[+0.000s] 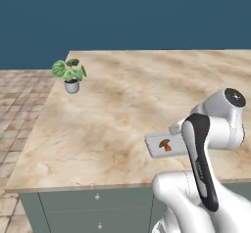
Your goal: Take the bell pepper and mushroom out of the freezer and place them in the tupperware container on the counter. Then put the tupperware containing the vegetables back in the freezer.
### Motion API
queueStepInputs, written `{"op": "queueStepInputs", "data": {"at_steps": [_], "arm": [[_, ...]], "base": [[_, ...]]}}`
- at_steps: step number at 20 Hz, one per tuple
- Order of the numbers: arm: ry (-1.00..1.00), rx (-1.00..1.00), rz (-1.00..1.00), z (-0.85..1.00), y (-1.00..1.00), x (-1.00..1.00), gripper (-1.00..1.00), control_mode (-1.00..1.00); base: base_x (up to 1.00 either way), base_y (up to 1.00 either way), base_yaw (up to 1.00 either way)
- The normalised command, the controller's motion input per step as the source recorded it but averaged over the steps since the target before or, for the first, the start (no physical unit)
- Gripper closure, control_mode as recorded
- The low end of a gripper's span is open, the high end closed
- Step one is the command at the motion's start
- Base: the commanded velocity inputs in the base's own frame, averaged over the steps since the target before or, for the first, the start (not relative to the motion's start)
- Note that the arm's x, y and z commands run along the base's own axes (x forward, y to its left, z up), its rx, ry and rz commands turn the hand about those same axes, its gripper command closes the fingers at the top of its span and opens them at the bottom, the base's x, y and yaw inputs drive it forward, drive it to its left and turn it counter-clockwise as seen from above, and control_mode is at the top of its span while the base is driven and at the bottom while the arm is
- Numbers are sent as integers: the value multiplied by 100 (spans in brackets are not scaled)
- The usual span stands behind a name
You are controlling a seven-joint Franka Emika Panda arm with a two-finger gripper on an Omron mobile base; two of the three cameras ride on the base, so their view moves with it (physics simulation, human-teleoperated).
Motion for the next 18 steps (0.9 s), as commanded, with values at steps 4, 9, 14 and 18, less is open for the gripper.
{"op": "queueStepInputs", "data": {"at_steps": [4,9,14,18], "arm": [[2,0,-9,100,0,-81,-100,-100],[8,0,-11,91,0,-86,-100,-100],[17,0,-13,36,5,-59,-100,-100],[21,0,-8,0,0,-27,-100,-100]], "base": [[0,0,0],[0,0,0],[0,0,0],[0,0,0]]}}
